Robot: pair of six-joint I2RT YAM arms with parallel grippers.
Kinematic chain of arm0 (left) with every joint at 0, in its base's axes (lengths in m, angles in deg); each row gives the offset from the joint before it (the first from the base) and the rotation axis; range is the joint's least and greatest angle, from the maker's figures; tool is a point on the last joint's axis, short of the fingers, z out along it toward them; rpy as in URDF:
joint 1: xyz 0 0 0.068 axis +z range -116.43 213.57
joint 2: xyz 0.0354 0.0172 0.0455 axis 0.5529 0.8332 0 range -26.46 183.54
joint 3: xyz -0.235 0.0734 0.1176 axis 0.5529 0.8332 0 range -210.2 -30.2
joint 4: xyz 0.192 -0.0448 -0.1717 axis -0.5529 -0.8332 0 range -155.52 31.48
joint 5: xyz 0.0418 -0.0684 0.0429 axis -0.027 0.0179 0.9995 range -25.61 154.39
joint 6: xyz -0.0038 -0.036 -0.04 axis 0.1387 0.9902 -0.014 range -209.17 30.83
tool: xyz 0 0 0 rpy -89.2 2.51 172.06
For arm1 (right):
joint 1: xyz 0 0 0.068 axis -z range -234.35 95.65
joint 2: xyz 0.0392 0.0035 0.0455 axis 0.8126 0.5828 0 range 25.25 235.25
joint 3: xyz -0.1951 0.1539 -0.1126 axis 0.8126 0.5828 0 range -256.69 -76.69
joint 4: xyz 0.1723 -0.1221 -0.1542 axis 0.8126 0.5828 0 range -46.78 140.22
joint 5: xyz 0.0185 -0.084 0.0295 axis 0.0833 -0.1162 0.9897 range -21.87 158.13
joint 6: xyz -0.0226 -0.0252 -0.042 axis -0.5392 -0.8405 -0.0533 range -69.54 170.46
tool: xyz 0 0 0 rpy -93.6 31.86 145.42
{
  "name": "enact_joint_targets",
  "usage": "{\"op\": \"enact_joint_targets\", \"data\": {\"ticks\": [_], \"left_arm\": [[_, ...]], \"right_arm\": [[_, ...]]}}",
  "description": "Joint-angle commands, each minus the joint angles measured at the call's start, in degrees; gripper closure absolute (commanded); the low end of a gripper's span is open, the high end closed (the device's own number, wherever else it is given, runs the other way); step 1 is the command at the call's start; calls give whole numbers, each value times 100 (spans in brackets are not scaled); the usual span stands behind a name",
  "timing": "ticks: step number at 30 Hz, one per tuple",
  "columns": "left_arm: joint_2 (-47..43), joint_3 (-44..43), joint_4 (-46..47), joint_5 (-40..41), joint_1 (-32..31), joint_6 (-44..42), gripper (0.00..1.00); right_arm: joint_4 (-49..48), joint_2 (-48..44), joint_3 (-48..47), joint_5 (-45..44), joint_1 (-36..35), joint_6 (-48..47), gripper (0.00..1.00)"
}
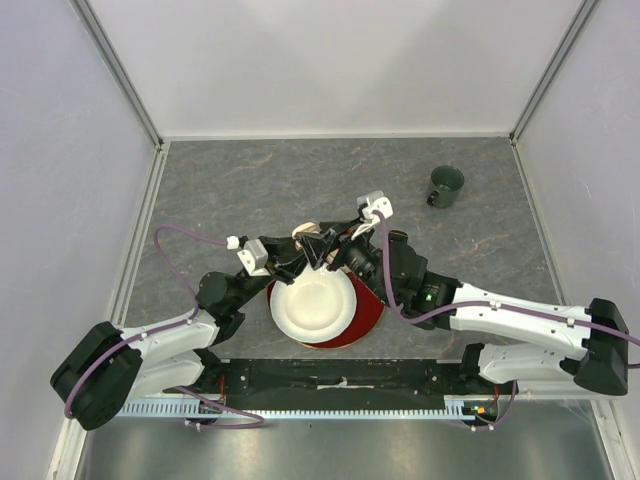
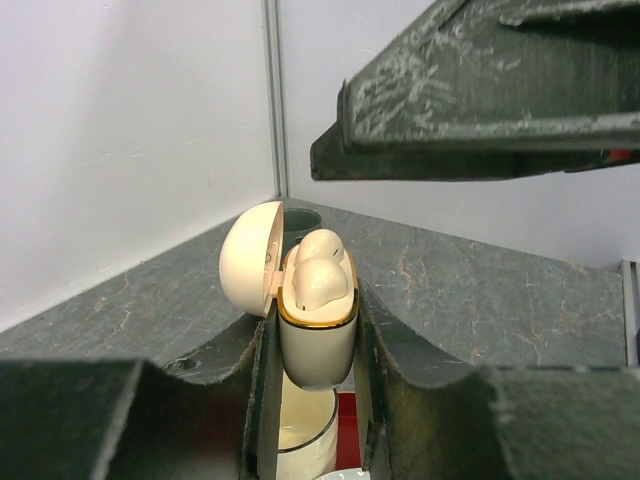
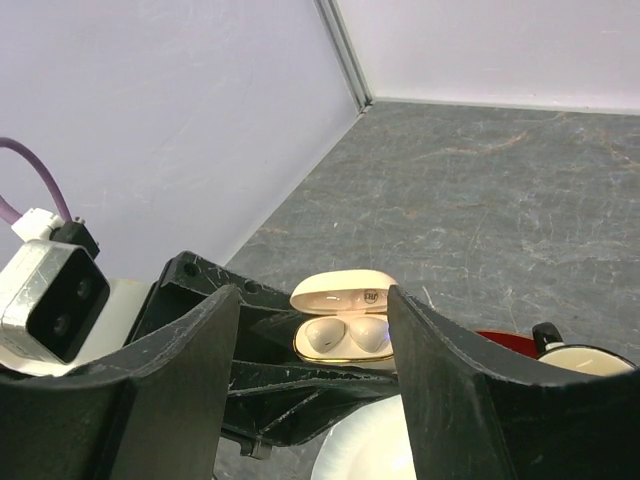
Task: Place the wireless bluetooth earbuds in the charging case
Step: Place the earbud in the charging case, then close the charging case.
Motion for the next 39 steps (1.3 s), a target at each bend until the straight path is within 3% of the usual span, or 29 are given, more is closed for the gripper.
{"op": "enact_joint_targets", "data": {"ticks": [1,8,14,26,29,33,39], "left_arm": [[-120,-8,989,-9,-1,-82,98],[-217,10,832,-263,-9,-196,98],[-515,-17,146,-685,-1,-460,98],[-832,-210,-1093,-1196,-9,-1049,98],[-841,-324,-1374,-1318,-1,-1154,98],[-789,-368,-1349,-1345,-1,-1216,98],[-753,-430,-1384,-1371,-1,-1242,98]], "right_arm": [[-341,-312,96,-486,16,-29,30],[282,-392,-114,-1198,33,6,14],[1249,-164,-694,-1349,165,6,8],[1741,-93,-1054,-260,517,138,7],[2355,143,-1449,65,613,173,7],[3041,381,-1880,355,780,296,7],[3227,540,-1776,935,1245,718,7]]}}
